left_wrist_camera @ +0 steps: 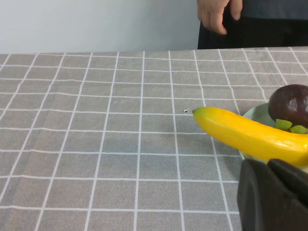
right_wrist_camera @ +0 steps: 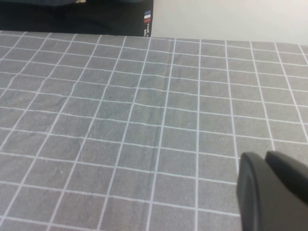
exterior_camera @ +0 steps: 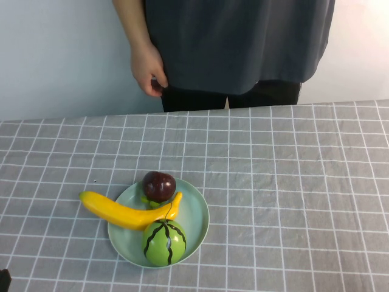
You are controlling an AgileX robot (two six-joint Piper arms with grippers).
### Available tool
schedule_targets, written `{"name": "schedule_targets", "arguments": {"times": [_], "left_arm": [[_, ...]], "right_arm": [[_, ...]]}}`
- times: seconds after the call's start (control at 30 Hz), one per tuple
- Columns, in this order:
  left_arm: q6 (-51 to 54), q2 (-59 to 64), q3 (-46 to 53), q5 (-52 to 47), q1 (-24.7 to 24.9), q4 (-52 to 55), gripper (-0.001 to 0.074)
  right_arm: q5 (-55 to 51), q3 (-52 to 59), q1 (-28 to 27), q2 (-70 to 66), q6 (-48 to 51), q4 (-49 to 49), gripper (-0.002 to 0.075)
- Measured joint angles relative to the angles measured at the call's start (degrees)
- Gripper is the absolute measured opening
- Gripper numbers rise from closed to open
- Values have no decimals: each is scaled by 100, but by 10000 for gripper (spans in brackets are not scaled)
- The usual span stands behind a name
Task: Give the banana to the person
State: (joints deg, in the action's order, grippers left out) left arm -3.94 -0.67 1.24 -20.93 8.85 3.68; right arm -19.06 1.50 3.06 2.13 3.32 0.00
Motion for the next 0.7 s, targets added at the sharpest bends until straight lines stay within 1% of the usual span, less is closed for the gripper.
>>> {"name": "schedule_targets", "arguments": {"times": [0.5, 0.6, 0.7], "left_arm": [[0, 0, 0, 0, 0, -41, -3], [-88, 0, 0, 81, 0, -368, -3], [-441, 0, 22, 331, 0, -1043, -3]], "right_arm": [[0, 0, 0, 0, 0, 0, -6], [0, 0, 0, 0, 0, 0, -6], [0, 0, 0, 0, 0, 0, -6]]}}
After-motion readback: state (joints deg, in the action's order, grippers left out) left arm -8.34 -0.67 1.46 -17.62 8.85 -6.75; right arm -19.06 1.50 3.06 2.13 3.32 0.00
